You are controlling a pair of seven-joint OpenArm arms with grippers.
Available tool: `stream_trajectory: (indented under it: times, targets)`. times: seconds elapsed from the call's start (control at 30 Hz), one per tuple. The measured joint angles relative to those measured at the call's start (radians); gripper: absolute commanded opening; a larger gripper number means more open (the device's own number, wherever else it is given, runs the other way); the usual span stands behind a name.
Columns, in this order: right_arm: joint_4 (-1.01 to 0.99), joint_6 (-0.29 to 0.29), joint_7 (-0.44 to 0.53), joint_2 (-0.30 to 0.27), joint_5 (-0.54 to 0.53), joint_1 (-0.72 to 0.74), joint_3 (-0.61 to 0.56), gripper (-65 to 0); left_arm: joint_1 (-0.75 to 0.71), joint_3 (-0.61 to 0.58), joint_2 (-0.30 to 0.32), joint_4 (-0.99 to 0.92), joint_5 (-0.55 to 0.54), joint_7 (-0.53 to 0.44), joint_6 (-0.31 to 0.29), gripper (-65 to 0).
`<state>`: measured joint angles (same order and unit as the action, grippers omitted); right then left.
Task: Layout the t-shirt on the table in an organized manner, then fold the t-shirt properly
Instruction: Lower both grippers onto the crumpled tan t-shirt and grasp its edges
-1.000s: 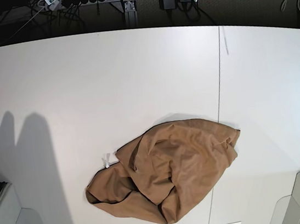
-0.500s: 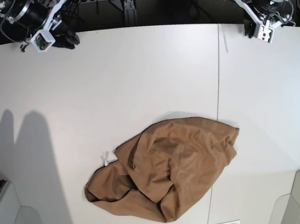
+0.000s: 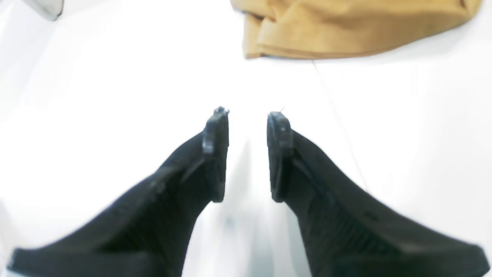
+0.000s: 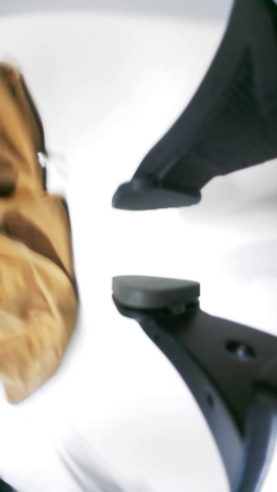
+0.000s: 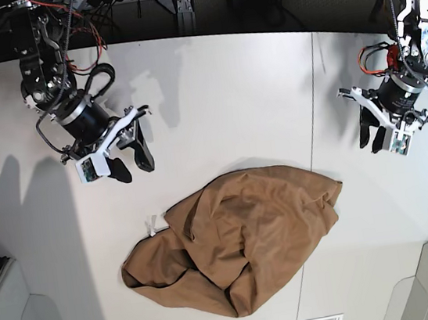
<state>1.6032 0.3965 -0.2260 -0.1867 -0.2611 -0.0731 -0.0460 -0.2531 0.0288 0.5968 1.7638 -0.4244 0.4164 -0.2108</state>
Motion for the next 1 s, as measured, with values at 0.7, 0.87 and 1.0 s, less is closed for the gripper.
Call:
stream_trajectory:
  times: [0.7,0.87,1.0]
  targets:
    - [-0.509,-0.219,0.052,0.307,0.191,0.446,0.003,-36.7,0.401,-0.128,-0.146,-0.508,-0.084,-0.033,0.004,-36.2]
    - [-0.599,-0.239,0.07,0.312,0.205,0.489,0.005,-36.7,0.446,-0.127,-0.178,-0.594,-0.109,-0.035,0.004,-36.2]
    - [-0.662,-0.24,0.075,0.314,0.21,0.503,0.005,-36.9,0.461,-0.127,-0.204,-0.605,-0.137,-0.035,0.004,-36.2]
